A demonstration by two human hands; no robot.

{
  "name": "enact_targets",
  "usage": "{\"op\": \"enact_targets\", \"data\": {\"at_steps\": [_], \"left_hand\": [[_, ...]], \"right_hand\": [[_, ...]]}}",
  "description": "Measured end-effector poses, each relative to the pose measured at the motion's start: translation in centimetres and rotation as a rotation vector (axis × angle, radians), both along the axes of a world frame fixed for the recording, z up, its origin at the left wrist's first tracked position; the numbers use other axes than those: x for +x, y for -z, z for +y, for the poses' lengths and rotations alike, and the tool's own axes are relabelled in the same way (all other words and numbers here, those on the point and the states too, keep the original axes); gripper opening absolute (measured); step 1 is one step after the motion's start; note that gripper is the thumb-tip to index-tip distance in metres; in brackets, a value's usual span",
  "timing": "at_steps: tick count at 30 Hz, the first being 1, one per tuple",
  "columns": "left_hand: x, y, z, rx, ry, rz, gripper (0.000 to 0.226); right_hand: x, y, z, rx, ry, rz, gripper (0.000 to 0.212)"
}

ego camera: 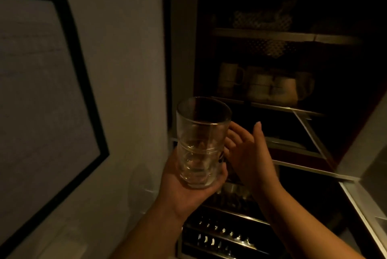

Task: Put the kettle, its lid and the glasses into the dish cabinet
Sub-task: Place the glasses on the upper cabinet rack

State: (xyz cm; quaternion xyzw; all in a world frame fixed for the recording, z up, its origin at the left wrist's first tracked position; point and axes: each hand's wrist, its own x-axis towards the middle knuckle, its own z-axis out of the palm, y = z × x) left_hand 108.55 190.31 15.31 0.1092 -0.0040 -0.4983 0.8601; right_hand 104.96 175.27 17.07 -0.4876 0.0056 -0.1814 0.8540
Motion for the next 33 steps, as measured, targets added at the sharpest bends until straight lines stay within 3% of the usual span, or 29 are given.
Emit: {"op": "enact_targets", "data": {"at_steps": [5, 10, 22, 29, 33], "left_hand": [[1.1, 0.7, 2.6, -0.025, -0.102, 0.020, 0.057], [1.3, 1.1, 3.8, 0.006, -0.159, 0.042, 0.048], [0.6, 0.9, 4.2, -0.003, -0.169, 0.093, 0.051], [0.2, 1.1, 4.6, -0.021, -0.169, 0.116, 0.054], [0.0, 1.3, 4.8, -0.038, -0.179, 0.128, 0.052]], "right_hand": [[3.8, 4.1, 0.1, 0.557, 0.082, 0.135, 0.070], [6.3, 6.5, -0.4, 0.853, 0.157, 0.170, 0.070], [8.5, 9.0, -0.5, 0.997, 0.324, 0.207, 0.067], [8.7, 9.1, -1.5, 1.092, 0.289, 0.076, 0.073], [8.5, 8.9, -1.4, 1.025, 0.299, 0.122, 0.067]]}}
